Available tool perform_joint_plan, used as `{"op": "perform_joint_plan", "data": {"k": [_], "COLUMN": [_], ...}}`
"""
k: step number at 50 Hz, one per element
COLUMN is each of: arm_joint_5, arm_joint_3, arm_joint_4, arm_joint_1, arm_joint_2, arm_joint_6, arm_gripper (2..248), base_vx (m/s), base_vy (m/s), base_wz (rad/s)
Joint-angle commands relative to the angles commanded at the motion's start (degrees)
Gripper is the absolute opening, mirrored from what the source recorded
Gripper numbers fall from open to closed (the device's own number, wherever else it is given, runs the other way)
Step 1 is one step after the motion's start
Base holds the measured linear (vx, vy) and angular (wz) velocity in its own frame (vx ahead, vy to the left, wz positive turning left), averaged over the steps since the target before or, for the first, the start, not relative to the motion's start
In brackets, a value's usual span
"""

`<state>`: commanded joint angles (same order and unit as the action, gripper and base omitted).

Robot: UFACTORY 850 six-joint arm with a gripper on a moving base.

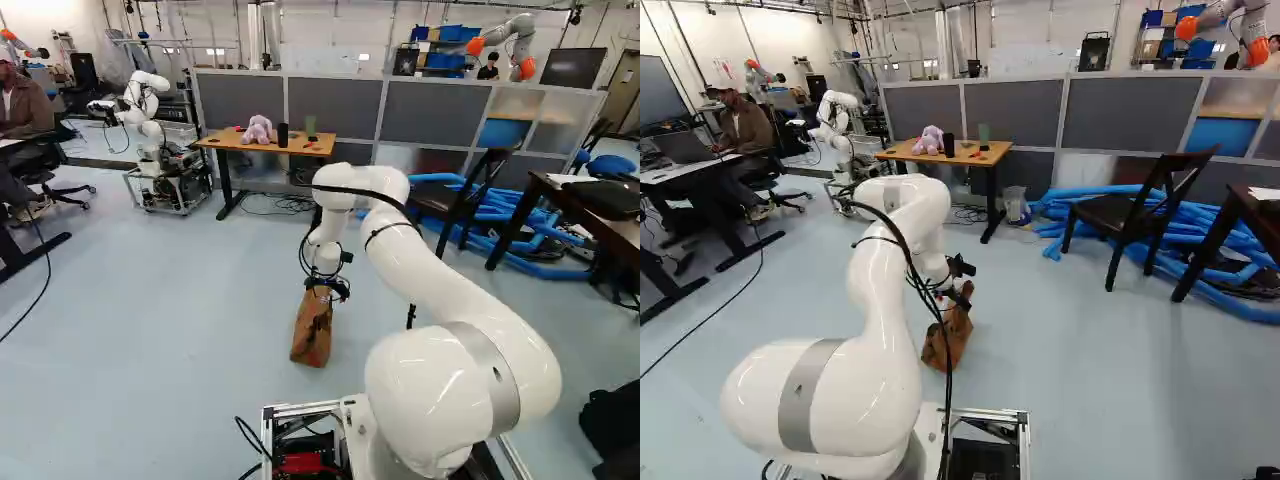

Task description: Pick up the bag on the ground and place it on the table

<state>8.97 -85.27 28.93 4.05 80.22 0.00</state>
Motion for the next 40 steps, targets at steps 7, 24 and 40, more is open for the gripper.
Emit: {"op": "perform_joint_plan", "data": {"k": [7,24,40], "arm_joint_5": [0.0,0.0,0.0], "arm_joint_3": [-1.34,-4.7,-8.03], "arm_joint_4": [0.0,0.0,0.0], "arm_joint_1": [0.0,0.0,0.01], "arm_joint_2": [1.49,5.14,8.62], "arm_joint_6": [0.0,0.0,0.0], "arm_gripper": [247,247,247], "base_vx": [0.0,0.0,0.0], "base_vy": [0.0,0.0,0.0], "base_wz": [0.0,0.0,0.0]}}
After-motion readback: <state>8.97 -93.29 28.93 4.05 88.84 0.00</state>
